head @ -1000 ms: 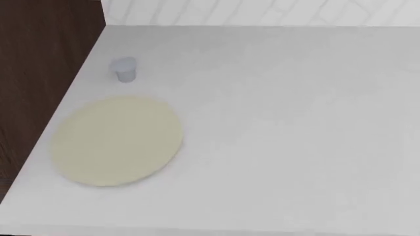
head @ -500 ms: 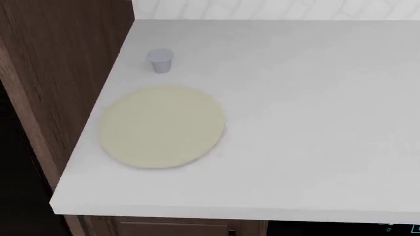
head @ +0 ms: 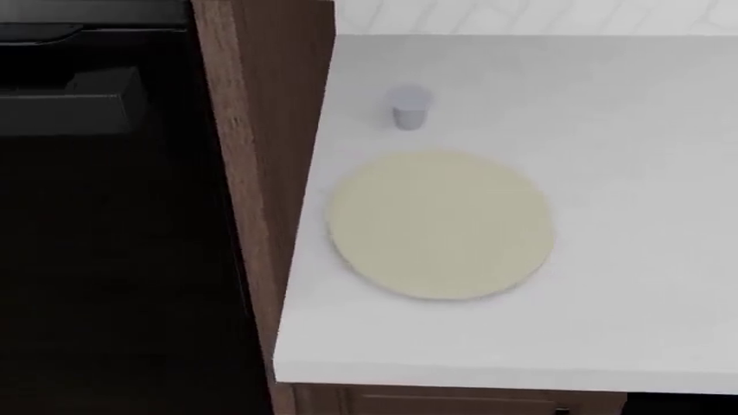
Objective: Pick the onion from the counter and place it in the microwave.
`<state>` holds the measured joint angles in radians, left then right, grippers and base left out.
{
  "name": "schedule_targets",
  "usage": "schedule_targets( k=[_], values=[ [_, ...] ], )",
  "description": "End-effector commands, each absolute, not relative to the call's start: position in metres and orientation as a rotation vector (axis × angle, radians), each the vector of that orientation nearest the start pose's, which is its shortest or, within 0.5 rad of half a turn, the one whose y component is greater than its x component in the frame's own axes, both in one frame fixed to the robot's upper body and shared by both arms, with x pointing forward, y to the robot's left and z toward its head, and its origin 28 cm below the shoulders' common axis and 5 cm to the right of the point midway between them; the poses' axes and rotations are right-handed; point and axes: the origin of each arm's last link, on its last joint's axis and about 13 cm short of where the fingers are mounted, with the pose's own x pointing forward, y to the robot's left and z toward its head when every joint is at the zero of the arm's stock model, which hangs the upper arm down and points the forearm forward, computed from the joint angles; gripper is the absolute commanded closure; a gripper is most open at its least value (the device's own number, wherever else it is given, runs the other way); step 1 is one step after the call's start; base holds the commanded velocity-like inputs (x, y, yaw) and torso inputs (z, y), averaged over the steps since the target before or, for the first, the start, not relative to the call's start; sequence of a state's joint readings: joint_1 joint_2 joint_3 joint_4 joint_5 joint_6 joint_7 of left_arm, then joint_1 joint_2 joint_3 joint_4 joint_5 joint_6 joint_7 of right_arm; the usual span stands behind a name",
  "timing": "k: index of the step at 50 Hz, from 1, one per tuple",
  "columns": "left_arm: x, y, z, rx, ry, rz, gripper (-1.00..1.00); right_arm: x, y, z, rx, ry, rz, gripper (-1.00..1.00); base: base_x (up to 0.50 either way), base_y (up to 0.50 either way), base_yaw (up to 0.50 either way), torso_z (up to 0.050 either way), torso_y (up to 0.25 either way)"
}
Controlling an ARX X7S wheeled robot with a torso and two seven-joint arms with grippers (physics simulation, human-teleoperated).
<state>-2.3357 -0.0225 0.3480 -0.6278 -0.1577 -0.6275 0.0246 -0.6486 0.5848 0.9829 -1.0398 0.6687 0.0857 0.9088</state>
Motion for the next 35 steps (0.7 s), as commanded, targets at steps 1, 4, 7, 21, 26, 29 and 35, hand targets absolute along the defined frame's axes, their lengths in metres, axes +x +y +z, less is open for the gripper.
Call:
schedule_targets(
  k=[1, 4, 7, 21, 26, 29, 35],
  values=[
    [0.2167, 0.1655, 0.6297, 0.261, -1.043, -0.086, 1.00, 0.0714, -0.2269, 0.2272, -0.176, -0.744, -0.919, -1.00, 0.00, 0.50, 0.00, 0.000, 0.000],
    [0.2176, 0.1652, 0.6295, 0.261, -1.041, -0.087, 1.00, 0.0720, -0.2267, 0.2272, -0.177, -0.744, -0.917, -1.00, 0.00, 0.50, 0.00, 0.000, 0.000],
    [0.2180, 0.1654, 0.6295, 0.263, -1.040, -0.086, 1.00, 0.0716, -0.2268, 0.2267, -0.176, -0.743, -0.918, -1.00, 0.00, 0.50, 0.00, 0.000, 0.000],
    [0.2183, 0.1653, 0.6294, 0.262, -1.037, -0.086, 1.00, 0.0708, -0.2271, 0.2261, -0.177, -0.744, -0.920, -1.00, 0.00, 0.50, 0.00, 0.000, 0.000],
    [0.2176, 0.1651, 0.6294, 0.266, -1.040, -0.088, 1.00, 0.0705, -0.2270, 0.2253, -0.174, -0.744, -0.919, -1.00, 0.00, 0.50, 0.00, 0.000, 0.000],
    [0.2182, 0.1649, 0.6294, 0.269, -1.039, -0.087, 1.00, 0.0703, -0.2271, 0.2249, -0.173, -0.744, -0.920, -1.00, 0.00, 0.50, 0.00, 0.000, 0.000],
    [0.2188, 0.1645, 0.6292, 0.271, -1.037, -0.087, 1.00, 0.0704, -0.2270, 0.2244, -0.170, -0.744, -0.919, -1.00, 0.00, 0.50, 0.00, 0.000, 0.000]
  ],
)
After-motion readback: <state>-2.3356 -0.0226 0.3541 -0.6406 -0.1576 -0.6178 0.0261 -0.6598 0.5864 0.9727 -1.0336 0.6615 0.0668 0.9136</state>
